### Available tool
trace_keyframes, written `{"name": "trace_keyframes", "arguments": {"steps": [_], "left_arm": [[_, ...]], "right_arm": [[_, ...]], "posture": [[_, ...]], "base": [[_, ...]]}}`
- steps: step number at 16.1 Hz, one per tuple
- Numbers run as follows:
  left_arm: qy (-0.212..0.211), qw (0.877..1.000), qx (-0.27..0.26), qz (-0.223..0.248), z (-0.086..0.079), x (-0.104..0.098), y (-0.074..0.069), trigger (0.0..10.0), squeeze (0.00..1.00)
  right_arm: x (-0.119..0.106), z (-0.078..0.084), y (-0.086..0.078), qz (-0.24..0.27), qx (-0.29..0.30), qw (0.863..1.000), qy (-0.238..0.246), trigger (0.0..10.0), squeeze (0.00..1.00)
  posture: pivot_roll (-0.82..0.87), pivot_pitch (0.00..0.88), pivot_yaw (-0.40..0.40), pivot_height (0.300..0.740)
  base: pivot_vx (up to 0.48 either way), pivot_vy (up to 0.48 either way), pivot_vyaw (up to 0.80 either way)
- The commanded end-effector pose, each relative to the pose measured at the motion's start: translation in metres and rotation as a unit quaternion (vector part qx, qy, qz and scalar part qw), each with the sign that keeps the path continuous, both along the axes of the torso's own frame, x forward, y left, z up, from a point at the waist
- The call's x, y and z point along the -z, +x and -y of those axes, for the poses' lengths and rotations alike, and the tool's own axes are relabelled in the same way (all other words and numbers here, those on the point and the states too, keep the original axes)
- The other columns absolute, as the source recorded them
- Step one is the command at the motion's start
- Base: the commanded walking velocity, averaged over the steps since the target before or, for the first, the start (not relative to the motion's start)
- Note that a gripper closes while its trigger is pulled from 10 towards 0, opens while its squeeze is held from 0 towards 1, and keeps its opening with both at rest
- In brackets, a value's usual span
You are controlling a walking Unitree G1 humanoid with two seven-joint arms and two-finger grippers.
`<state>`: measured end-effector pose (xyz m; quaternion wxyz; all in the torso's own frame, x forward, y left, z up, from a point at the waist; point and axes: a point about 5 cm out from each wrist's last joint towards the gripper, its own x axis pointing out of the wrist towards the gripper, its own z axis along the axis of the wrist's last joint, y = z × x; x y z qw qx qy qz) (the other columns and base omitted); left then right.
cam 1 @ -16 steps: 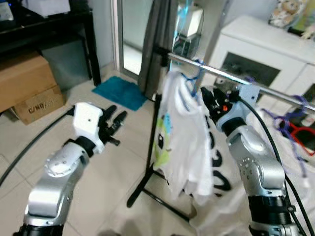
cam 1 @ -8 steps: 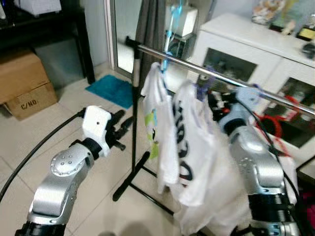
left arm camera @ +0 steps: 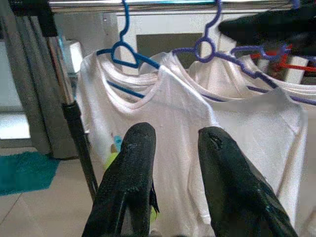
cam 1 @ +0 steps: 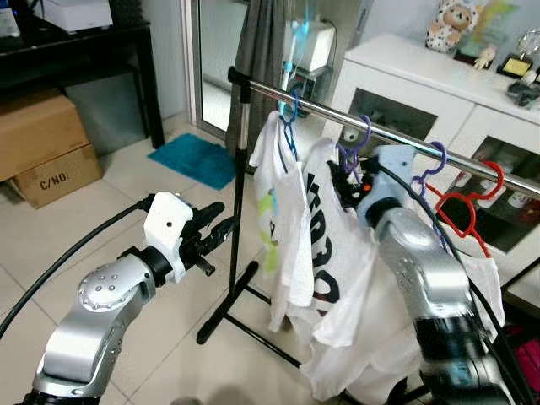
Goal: Hang hanger
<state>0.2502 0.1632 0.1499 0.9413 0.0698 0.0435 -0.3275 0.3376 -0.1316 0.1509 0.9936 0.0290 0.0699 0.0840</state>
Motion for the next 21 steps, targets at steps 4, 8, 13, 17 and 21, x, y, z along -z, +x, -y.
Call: {"name": "trace_keyframes", "arguments": {"steps": [4,8,13,17,21], "left_arm": [[0.002,1.000,0.029,0.002,0.004,-0.006,-0.004,10.0,0.00],[0.003,1.000,0.031,0.000,0.003,-0.006,-0.001,10.0,0.00],[-0.012,0.999,-0.046,0.018,-0.002,-0.007,0.003,10.0,0.00],[-0.038,0.992,-0.115,0.027,-0.009,-0.006,0.004,10.0,0.00],[-0.056,0.984,-0.159,0.056,-0.014,-0.014,0.005,10.0,0.00]], "right_arm": [[0.001,0.019,0.029,-0.029,0.079,0.995,-0.046,10.0,1.00],[-0.007,0.018,0.054,-0.051,0.091,0.994,-0.025,10.0,0.00],[-0.024,0.011,0.050,0.019,0.033,0.998,0.046,10.0,0.00],[-0.015,0.008,0.000,0.068,-0.017,0.994,0.086,10.0,0.00],[0.021,0.000,-0.048,0.046,0.001,0.995,0.093,10.0,0.00]], "posture": [[0.08,0.000,-0.094,0.740],[0.08,0.000,-0.093,0.740],[0.09,0.000,-0.125,0.740],[0.08,0.000,-0.120,0.740],[0.08,0.000,-0.095,0.740]], "base": [[0.000,0.000,0.00],[0.000,0.000,0.00],[0.000,0.000,0.00],[0.000,0.000,0.00],[0.000,0.000,0.00]]}}
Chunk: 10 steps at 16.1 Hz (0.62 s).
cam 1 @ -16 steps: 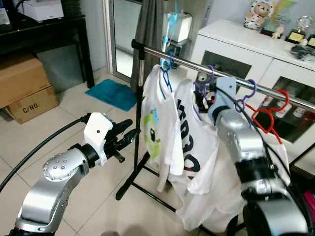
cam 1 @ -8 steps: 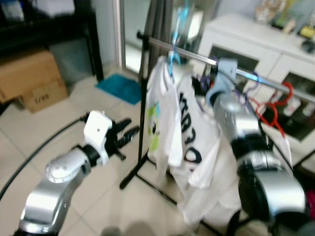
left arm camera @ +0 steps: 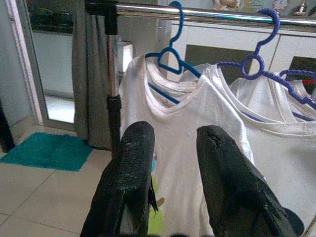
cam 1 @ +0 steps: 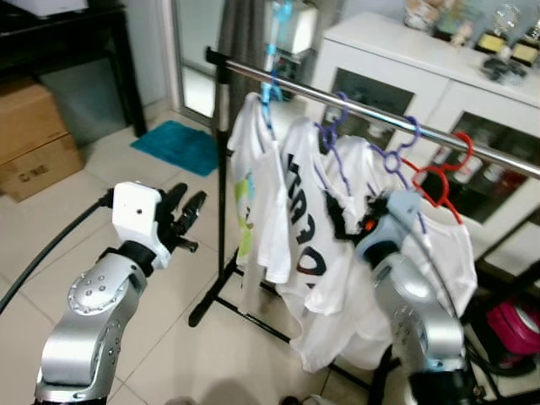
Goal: Hang hanger
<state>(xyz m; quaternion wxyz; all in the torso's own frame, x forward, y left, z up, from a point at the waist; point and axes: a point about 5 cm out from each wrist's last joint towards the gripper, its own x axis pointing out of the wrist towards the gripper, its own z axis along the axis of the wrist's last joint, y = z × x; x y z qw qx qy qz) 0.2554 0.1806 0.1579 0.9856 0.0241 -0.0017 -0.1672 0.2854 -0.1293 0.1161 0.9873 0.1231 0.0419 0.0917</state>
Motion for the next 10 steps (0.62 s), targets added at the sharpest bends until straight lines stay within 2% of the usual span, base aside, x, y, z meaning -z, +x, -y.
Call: {"name": "trace_keyframes", "arguments": {"steps": [1,4,6,8,9,10], "left_arm": [[0.000,1.000,0.003,0.016,0.002,-0.006,-0.001,10.0,0.00],[-0.010,1.000,0.006,0.008,0.004,-0.003,0.000,10.0,0.00],[-0.009,1.000,0.015,0.003,0.008,-0.001,-0.001,10.0,0.00],[-0.010,1.000,0.016,0.001,0.008,-0.001,-0.003,10.0,0.00],[-0.010,1.000,0.016,0.000,0.008,-0.001,-0.004,10.0,0.00],[-0.010,1.000,0.016,-0.001,0.009,-0.001,-0.004,10.0,0.00]], "right_arm": [[-0.012,0.004,-0.001,0.021,0.009,1.000,-0.007,10.0,0.00],[-0.019,0.009,-0.011,0.021,0.029,0.999,-0.015,10.0,0.00],[-0.019,0.013,-0.010,0.019,0.042,0.999,-0.009,10.0,0.00],[-0.022,0.011,-0.009,0.018,0.036,0.999,-0.031,10.0,0.00],[-0.024,0.011,-0.009,0.019,0.042,0.998,-0.051,10.0,0.00],[-0.024,0.011,-0.009,0.019,0.043,0.998,-0.051,10.0,0.00]], "posture": [[0.08,0.000,-0.089,0.740],[0.06,0.000,-0.071,0.740],[0.06,0.000,-0.075,0.740],[0.07,0.000,-0.084,0.740],[0.06,0.000,-0.090,0.740],[0.06,0.000,-0.090,0.740]], "base": [[0.000,0.000,0.00],[0.291,0.000,0.00],[0.386,0.000,0.00],[0.411,0.000,0.00],[0.424,0.000,0.80],[0.424,0.000,0.80]]}}
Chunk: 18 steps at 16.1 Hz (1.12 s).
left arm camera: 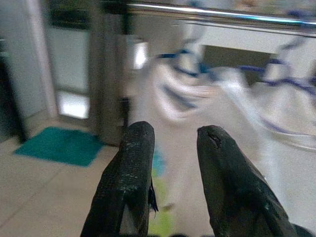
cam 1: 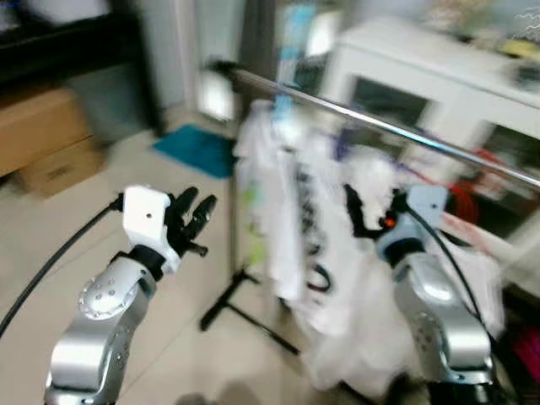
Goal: Hang hanger
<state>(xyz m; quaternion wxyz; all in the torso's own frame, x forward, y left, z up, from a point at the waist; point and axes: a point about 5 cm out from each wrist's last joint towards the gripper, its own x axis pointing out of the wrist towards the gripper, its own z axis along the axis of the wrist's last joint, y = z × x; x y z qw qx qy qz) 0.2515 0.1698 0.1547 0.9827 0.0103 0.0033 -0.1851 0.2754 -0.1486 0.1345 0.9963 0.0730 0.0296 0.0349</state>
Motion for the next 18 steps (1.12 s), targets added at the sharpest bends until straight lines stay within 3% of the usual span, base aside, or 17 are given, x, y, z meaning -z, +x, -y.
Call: {"name": "trace_keyframes", "arguments": {"steps": [1,3,7,8,9,13,17,18], "left_arm": [[0.004,1.000,0.002,0.005,-0.001,-0.004,0.000,10.0,0.00],[0.002,1.000,0.017,0.001,0.003,-0.003,-0.001,10.0,0.00],[0.020,0.998,0.064,-0.009,0.009,-0.001,0.000,10.0,0.00],[0.027,0.997,0.079,-0.009,0.010,-0.001,-0.002,10.0,0.00],[0.028,0.995,0.096,-0.012,0.011,-0.002,-0.004,10.0,0.00],[0.026,0.991,0.132,-0.025,0.010,0.000,-0.007,10.0,0.00],[0.033,0.984,0.174,-0.034,0.012,0.000,-0.009,10.0,0.00],[0.036,0.981,0.186,-0.036,0.013,0.000,-0.009,10.0,0.00]], "right_arm": [[-0.007,-0.007,0.001,0.011,-0.008,1.000,0.005,10.0,0.00],[-0.010,-0.004,0.002,0.014,-0.003,1.000,0.022,10.0,0.00],[-0.019,-0.003,0.004,0.017,-0.007,1.000,-0.020,10.0,0.00],[-0.020,-0.002,0.005,0.015,-0.003,0.999,-0.031,10.0,0.29],[-0.019,0.000,0.005,0.008,0.003,0.999,-0.038,10.0,1.00],[-0.017,0.003,0.006,-0.019,0.005,0.999,-0.035,10.0,1.00],[-0.017,-0.016,0.022,-0.059,-0.067,0.996,0.010,10.0,1.00],[-0.019,-0.019,0.029,-0.055,-0.070,0.996,-0.001,10.0,1.00]], "posture": [[0.06,0.000,-0.089,0.740],[0.05,0.000,-0.080,0.740],[0.05,0.000,-0.080,0.740],[0.05,0.000,-0.085,0.740],[0.05,0.000,-0.089,0.740],[0.05,0.000,-0.101,0.740],[0.05,0.000,-0.103,0.740],[0.05,0.000,-0.103,0.740]], "base": [[0.424,0.000,0.80],[0.206,0.000,0.00],[0.000,0.000,0.00],[0.000,0.000,0.00],[0.000,0.000,0.00],[0.000,0.000,0.00],[0.000,0.000,0.00],[0.000,0.000,0.00]]}}
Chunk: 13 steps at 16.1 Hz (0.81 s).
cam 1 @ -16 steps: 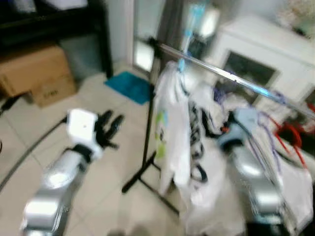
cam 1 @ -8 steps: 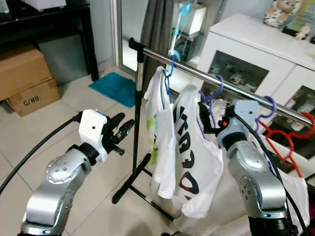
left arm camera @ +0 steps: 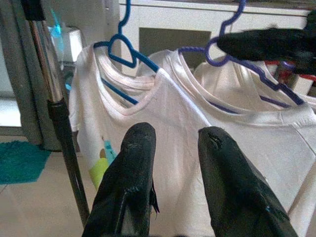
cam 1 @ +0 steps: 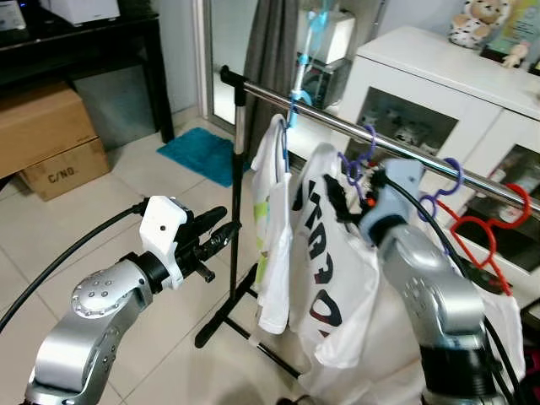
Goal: Hang hanger
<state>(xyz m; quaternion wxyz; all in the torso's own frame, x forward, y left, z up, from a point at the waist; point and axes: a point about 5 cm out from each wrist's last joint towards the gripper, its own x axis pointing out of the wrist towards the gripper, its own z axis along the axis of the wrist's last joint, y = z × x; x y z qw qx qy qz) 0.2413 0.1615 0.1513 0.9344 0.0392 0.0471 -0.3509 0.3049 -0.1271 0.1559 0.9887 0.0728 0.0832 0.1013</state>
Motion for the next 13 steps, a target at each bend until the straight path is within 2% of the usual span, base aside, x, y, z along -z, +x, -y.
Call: {"name": "trace_keyframes", "arguments": {"steps": [1,2,3,4,7,8,10,11,13], "left_arm": [[0.001,1.000,0.022,0.001,0.006,-0.002,0.001,10.0,0.00],[0.003,1.000,0.023,0.002,0.005,-0.002,0.001,10.0,0.00],[0.002,1.000,0.023,0.003,0.006,-0.003,0.001,10.0,0.00],[0.001,1.000,0.023,0.002,0.006,-0.002,0.001,10.0,0.00],[0.001,1.000,0.027,-0.001,0.008,-0.001,0.001,10.0,0.00],[0.001,1.000,0.028,-0.001,0.008,0.000,0.000,10.0,0.00],[0.001,1.000,0.027,-0.003,0.006,0.000,0.000,10.0,0.00],[0.001,1.000,0.028,-0.004,0.005,0.001,0.000,10.0,0.00],[0.004,0.999,0.033,-0.007,0.007,0.002,0.000,10.0,0.00]], "right_arm": [[0.001,0.001,0.006,-0.006,0.007,1.000,-0.009,10.0,1.00],[0.001,0.003,0.012,-0.014,0.029,0.999,-0.020,10.0,0.81],[0.004,0.007,0.019,-0.035,0.055,0.997,-0.038,10.0,0.00],[0.006,0.009,0.022,-0.051,0.071,0.995,-0.050,10.0,0.00],[0.004,0.009,0.026,-0.057,0.079,0.994,-0.042,10.0,0.00],[0.003,0.009,0.029,-0.061,0.082,0.994,-0.033,7.9,0.00],[0.001,0.008,0.029,-0.064,0.083,0.994,-0.019,1.5,0.00],[0.000,0.009,0.029,-0.066,0.083,0.994,-0.015,0.0,0.00],[0.001,0.013,0.027,-0.075,0.085,0.993,-0.018,0.0,0.00]], "posture": [[0.05,0.000,-0.103,0.740],[0.05,0.000,-0.107,0.740],[0.06,0.000,-0.111,0.740],[0.06,0.000,-0.111,0.740],[0.06,0.000,-0.117,0.740],[0.06,0.000,-0.117,0.740],[0.05,0.000,-0.116,0.740],[0.05,0.000,-0.116,0.740],[0.05,0.000,-0.115,0.740]], "base": [[0.000,0.000,0.00],[0.000,0.000,0.00],[0.000,0.000,0.00],[0.000,0.000,0.00],[0.000,0.000,0.00],[0.000,0.000,0.00],[0.000,0.000,0.00],[0.000,0.000,0.00],[0.000,0.000,0.00]]}}
